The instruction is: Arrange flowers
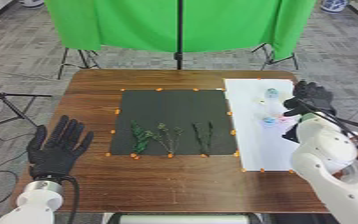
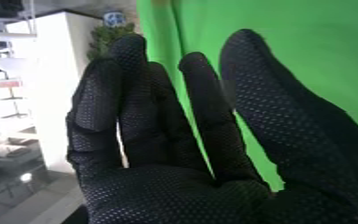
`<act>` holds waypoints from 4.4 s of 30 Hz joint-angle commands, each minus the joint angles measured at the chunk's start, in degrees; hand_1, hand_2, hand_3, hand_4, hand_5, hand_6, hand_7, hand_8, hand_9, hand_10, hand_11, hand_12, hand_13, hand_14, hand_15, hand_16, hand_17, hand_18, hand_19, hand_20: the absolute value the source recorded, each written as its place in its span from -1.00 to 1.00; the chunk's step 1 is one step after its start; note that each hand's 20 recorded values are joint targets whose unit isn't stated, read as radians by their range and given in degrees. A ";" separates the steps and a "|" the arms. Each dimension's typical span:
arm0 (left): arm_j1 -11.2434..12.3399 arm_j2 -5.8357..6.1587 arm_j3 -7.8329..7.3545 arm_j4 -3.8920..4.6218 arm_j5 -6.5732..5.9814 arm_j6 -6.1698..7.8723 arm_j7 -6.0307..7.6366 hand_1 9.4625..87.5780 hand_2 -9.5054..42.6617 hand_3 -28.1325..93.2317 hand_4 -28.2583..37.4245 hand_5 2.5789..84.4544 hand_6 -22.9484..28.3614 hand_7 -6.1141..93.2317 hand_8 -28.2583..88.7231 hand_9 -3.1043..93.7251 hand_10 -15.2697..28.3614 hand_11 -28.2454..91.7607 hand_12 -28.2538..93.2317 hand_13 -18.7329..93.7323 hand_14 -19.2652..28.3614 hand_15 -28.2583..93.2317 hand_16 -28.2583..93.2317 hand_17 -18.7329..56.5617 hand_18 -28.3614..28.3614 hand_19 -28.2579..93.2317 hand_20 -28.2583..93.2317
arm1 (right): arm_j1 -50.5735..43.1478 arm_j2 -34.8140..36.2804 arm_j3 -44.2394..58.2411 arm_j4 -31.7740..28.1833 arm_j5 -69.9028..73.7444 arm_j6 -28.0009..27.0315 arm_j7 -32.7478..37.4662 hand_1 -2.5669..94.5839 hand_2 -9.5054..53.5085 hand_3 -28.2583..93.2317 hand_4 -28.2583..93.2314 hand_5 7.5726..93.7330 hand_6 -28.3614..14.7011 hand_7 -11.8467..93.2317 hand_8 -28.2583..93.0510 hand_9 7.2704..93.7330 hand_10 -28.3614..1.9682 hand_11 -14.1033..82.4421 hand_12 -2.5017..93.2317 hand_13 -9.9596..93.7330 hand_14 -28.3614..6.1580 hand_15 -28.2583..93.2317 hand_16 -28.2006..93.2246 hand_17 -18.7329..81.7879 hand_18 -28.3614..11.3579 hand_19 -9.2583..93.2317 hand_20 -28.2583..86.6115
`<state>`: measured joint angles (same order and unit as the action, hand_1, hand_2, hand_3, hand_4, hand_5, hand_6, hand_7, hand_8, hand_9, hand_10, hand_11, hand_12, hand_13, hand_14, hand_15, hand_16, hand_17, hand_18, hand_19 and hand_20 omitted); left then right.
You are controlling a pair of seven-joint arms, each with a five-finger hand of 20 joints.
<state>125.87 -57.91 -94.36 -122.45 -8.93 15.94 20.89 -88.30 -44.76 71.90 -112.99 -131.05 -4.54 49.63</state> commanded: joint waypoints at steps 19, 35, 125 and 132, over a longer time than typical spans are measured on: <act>0.16 -0.79 0.41 -0.97 6.95 7.04 -5.16 -0.53 -0.19 0.70 -1.00 0.13 0.21 -0.48 -0.69 -0.08 0.43 -0.05 -0.32 -0.09 0.51 0.28 -0.63 -0.64 0.57 0.13 -0.22 | 6.37 -5.27 -10.56 11.91 -1.44 -2.23 -3.32 0.32 -1.00 0.68 -1.00 0.15 0.18 -0.31 -0.70 0.17 -0.25 -0.28 -0.52 0.26 0.12 0.23 0.06 0.04 -0.71 0.80 0.18; 0.27 -0.92 0.69 -0.54 2.91 4.77 -3.84 -0.53 -0.16 0.70 -1.00 0.14 0.21 -0.48 -0.70 -0.08 0.43 -0.04 -0.33 -0.09 0.50 0.30 -0.64 -0.64 0.56 0.14 -0.24 | 5.19 -5.00 -10.96 7.88 -5.38 7.70 -6.02 0.33 -1.00 0.65 -0.98 0.45 0.31 0.06 -0.24 0.69 0.12 -0.24 0.20 0.54 0.27 0.30 0.26 0.15 -0.70 0.88 0.20; 2.37 0.45 -1.01 0.20 1.99 6.82 -0.94 -0.50 -0.17 0.70 -1.00 0.12 0.20 -0.46 -0.70 -0.07 0.42 -0.03 -0.33 -0.08 0.48 0.30 -0.64 -0.63 0.54 0.14 -0.24 | 33.15 -35.18 -39.17 18.73 -4.34 -7.47 -15.66 0.26 -1.00 0.70 -1.00 0.25 0.13 -0.34 -0.69 0.39 -0.24 -0.26 -0.38 0.35 0.12 0.31 0.18 0.07 -0.83 0.88 0.22; 3.30 -0.25 -1.88 -0.23 2.80 4.67 -0.19 -0.51 -0.16 0.70 -1.00 0.12 0.20 -0.46 -0.70 -0.07 0.42 -0.04 -0.34 -0.08 0.48 0.30 -0.64 -0.64 0.54 0.14 -0.24 | 34.09 -26.61 -30.96 11.85 1.27 -0.90 -10.28 -0.02 -1.00 0.74 -0.90 0.21 0.02 -0.44 -0.66 0.29 -0.47 -0.30 -0.49 0.30 -0.31 0.39 -0.07 0.04 -0.88 0.88 0.19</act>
<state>127.24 -57.04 -95.59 -122.22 -6.77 22.73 20.28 -57.44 -79.88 34.67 -96.22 -131.95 -13.41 36.86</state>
